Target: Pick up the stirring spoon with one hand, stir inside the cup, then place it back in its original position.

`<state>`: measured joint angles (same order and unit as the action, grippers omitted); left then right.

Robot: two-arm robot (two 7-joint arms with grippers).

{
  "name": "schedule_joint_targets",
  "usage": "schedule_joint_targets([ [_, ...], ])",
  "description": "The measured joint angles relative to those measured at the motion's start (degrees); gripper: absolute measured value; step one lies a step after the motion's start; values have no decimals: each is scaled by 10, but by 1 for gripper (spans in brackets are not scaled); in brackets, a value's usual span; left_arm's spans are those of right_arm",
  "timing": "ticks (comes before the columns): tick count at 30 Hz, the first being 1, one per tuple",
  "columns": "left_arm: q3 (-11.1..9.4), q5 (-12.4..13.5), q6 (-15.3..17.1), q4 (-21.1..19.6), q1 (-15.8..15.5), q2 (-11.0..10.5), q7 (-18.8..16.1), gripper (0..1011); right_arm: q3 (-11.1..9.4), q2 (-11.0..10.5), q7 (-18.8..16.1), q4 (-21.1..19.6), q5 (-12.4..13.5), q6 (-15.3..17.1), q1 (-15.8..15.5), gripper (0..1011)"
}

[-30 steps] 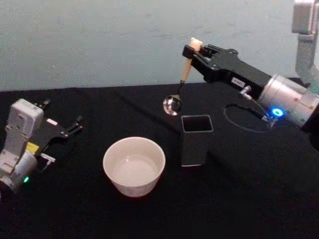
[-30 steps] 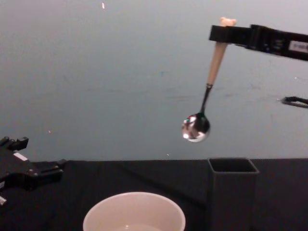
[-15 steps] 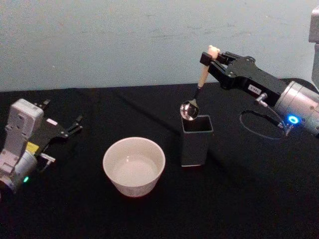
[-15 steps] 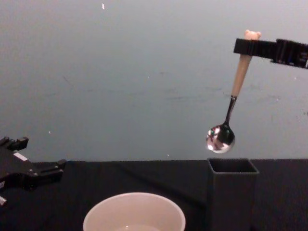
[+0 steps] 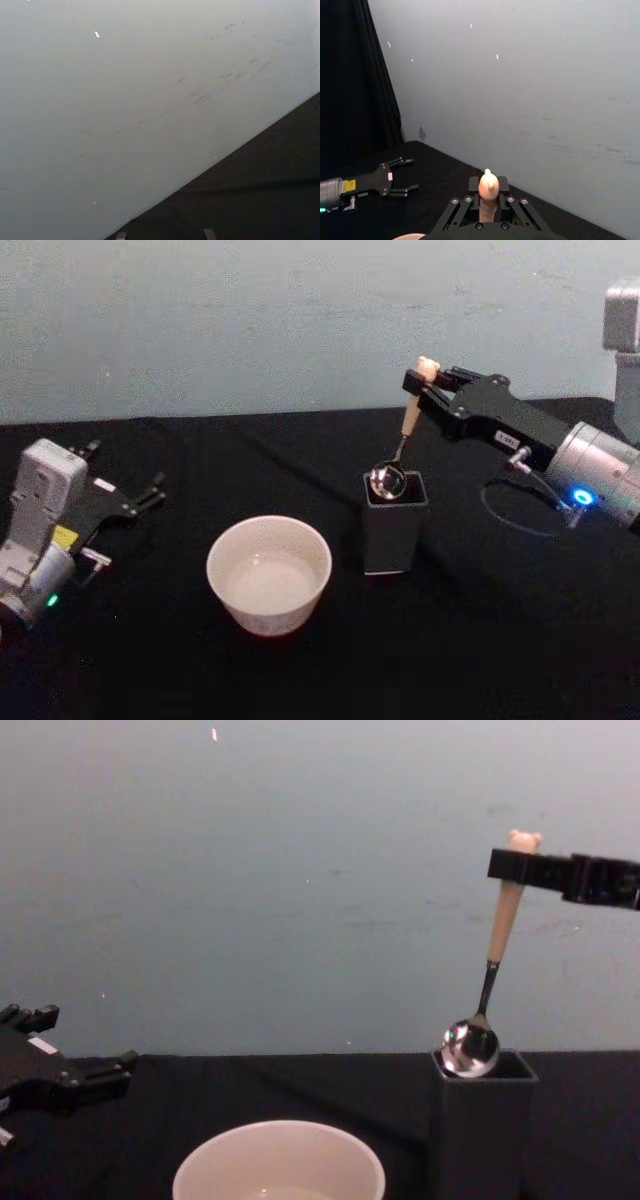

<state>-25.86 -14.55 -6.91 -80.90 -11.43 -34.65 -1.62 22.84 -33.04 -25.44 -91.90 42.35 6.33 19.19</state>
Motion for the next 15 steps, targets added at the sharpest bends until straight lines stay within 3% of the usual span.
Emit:
schedule_joint_targets([
  [15,0,0,0,0,0,0,0,1001,12,10,-9,32,-28,0,0,212],
])
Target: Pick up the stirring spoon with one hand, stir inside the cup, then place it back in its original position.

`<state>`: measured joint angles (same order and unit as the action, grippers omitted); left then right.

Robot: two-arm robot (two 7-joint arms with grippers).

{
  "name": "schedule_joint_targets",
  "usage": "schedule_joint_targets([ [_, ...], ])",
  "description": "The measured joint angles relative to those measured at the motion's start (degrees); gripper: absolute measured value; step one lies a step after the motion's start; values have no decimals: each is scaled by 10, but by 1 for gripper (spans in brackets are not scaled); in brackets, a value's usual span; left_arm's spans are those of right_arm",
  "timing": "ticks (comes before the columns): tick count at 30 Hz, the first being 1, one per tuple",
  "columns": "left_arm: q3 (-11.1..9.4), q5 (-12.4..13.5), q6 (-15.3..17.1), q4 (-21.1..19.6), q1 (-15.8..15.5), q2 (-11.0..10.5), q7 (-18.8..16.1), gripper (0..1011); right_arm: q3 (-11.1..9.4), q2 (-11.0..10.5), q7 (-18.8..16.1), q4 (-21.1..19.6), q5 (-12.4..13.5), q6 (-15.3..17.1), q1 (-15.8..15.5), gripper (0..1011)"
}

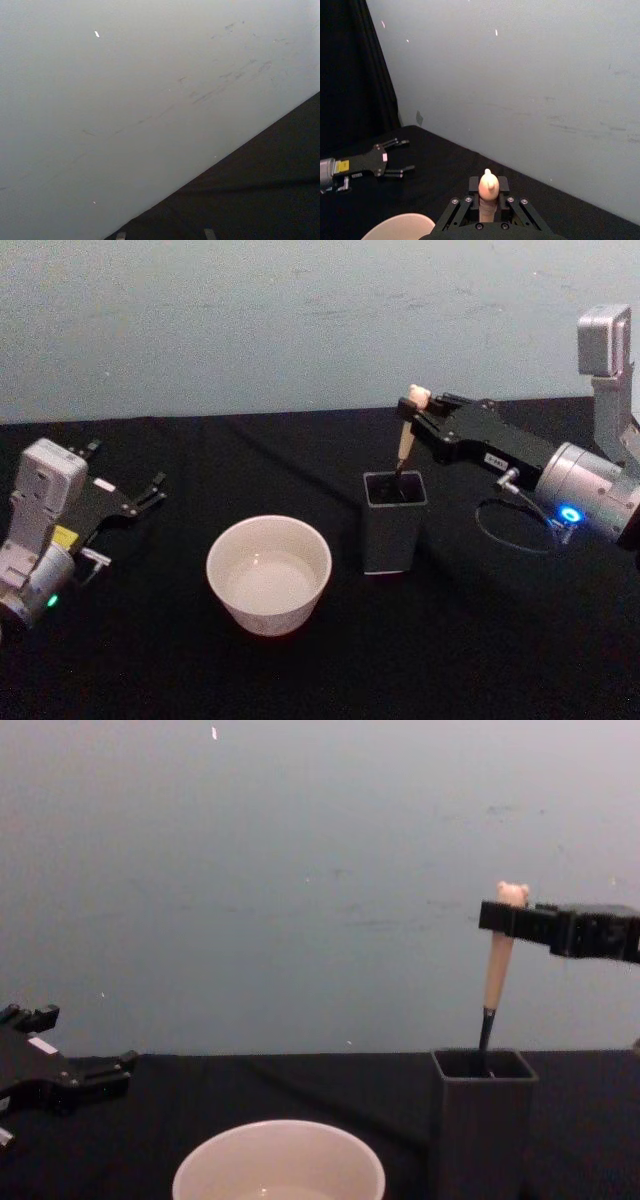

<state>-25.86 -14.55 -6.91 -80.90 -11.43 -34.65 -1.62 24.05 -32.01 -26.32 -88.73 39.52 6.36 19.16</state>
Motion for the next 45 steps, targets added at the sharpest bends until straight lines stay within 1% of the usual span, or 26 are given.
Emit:
schedule_joint_targets([
  [11,0,0,0,0,0,0,0,1001,2,5,1,8,-9,4,-13,212],
  [18,0,0,0,0,0,0,0,1001,6,12,5,21,-24,4,-19,212],
  [24,0,0,0,0,0,0,0,1001,6,18,8,31,-32,6,-22,212],
  [45,0,0,0,0,0,0,0,1001,-7,30,16,45,-38,24,-27,212],
])
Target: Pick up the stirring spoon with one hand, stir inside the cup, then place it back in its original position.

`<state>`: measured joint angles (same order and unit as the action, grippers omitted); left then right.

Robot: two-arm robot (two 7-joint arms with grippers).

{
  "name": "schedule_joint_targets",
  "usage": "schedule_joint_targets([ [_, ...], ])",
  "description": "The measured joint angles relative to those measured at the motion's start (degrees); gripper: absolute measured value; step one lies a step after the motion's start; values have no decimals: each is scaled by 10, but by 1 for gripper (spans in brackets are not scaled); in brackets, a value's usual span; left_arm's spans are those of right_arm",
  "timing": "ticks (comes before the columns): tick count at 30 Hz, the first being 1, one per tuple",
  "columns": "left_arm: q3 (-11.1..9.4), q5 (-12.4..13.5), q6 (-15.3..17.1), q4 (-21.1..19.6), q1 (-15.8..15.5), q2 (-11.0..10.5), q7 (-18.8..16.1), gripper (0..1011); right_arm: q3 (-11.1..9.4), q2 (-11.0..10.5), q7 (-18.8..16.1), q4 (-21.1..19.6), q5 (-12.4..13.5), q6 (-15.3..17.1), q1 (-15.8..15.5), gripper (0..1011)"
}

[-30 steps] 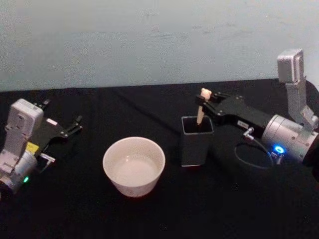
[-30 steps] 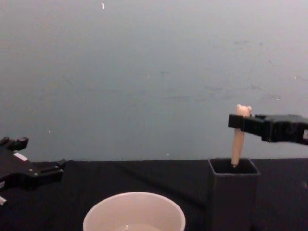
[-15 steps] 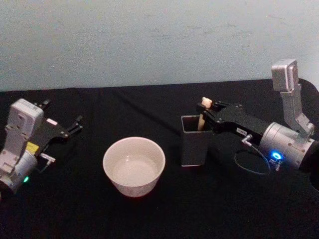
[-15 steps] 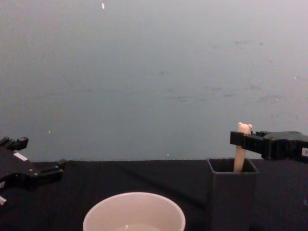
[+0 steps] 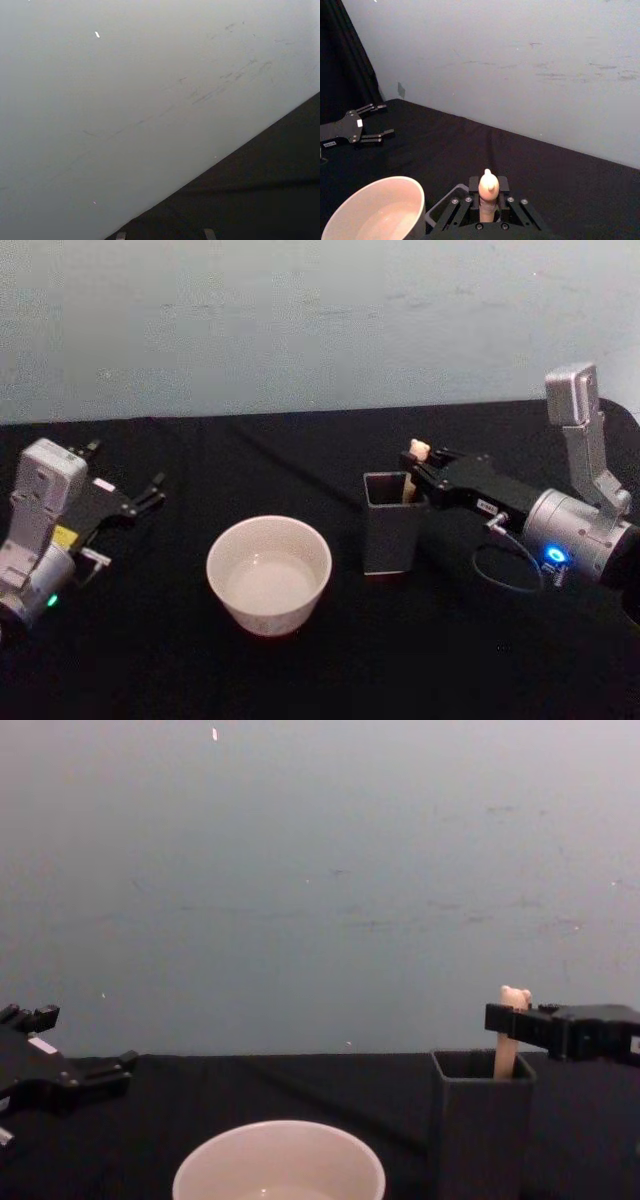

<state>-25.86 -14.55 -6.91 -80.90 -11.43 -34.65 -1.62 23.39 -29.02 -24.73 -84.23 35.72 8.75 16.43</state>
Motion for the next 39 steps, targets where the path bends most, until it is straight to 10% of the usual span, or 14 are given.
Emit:
schedule_joint_targets([
  [23,0,0,0,0,0,0,0,1001,0,-1,0,-1,0,-1,0,227],
  [39,0,0,0,0,0,0,0,1001,0,-1,0,-1,0,-2,0,735],
])
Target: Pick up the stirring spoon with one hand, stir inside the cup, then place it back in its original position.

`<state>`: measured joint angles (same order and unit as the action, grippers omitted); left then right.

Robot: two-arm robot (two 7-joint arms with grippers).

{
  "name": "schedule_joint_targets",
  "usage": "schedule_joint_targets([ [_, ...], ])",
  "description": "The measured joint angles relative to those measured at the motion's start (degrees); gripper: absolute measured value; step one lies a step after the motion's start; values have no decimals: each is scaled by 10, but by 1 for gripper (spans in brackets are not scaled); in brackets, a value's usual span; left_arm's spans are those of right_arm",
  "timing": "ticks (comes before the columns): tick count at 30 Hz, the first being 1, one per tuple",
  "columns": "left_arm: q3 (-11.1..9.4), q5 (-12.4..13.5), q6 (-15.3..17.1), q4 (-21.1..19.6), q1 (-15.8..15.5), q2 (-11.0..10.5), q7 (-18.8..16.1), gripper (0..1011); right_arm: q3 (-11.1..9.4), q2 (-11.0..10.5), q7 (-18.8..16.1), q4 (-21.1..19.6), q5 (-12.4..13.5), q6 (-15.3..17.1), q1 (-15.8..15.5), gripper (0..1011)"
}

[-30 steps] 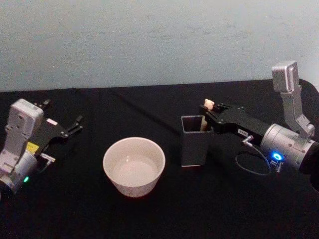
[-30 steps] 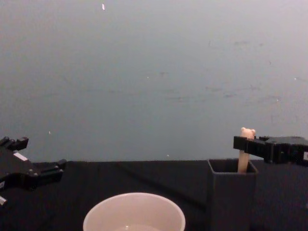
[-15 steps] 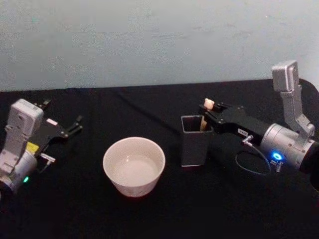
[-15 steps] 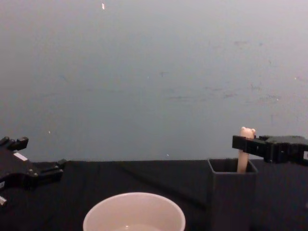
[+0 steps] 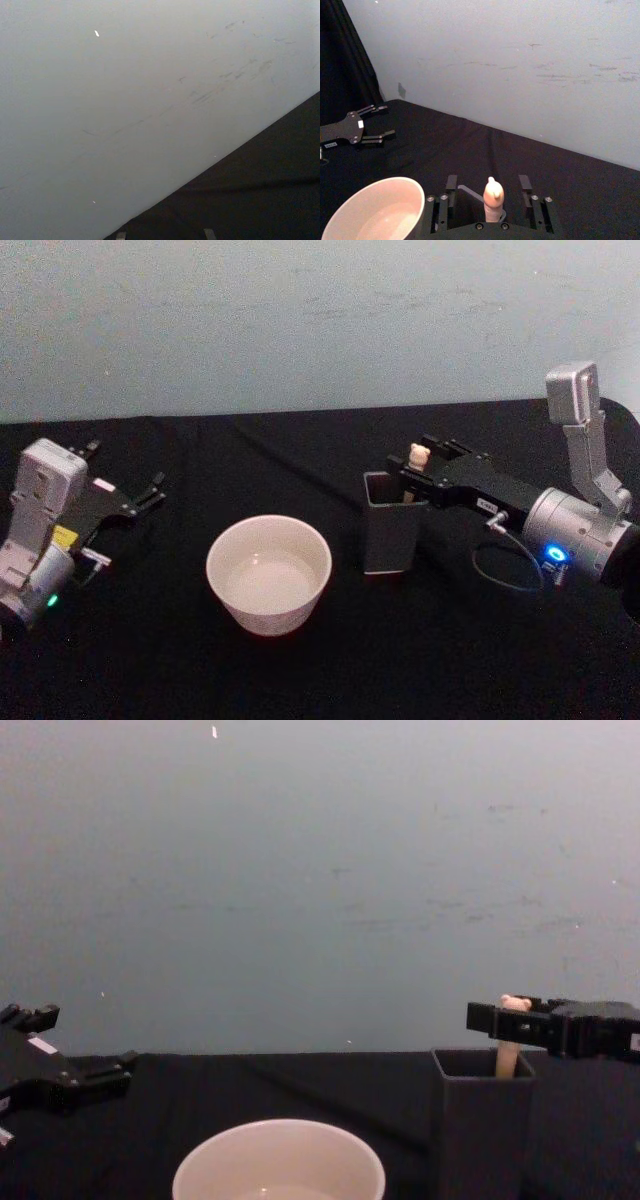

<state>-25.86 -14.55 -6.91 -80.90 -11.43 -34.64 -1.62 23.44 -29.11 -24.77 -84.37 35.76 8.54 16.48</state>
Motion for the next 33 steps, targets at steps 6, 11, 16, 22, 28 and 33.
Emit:
schedule_joint_targets([
  [6,0,0,0,0,0,0,0,1001,0,0,0,0,0,-1,0,902],
  [11,0,0,0,0,0,0,0,1001,-4,3,5,-5,-21,-30,1,1003],
  [16,0,0,0,0,0,0,0,1001,-28,17,25,-15,-36,-67,4,1002],
  [22,0,0,0,0,0,0,0,1002,-57,31,60,-15,-59,-104,11,1002],
  [28,0,0,0,0,0,0,0,1001,-66,34,104,8,-126,-153,9,1000],
  [33,0,0,0,0,0,0,0,1001,-64,38,145,30,-183,-171,-4,1000],
])
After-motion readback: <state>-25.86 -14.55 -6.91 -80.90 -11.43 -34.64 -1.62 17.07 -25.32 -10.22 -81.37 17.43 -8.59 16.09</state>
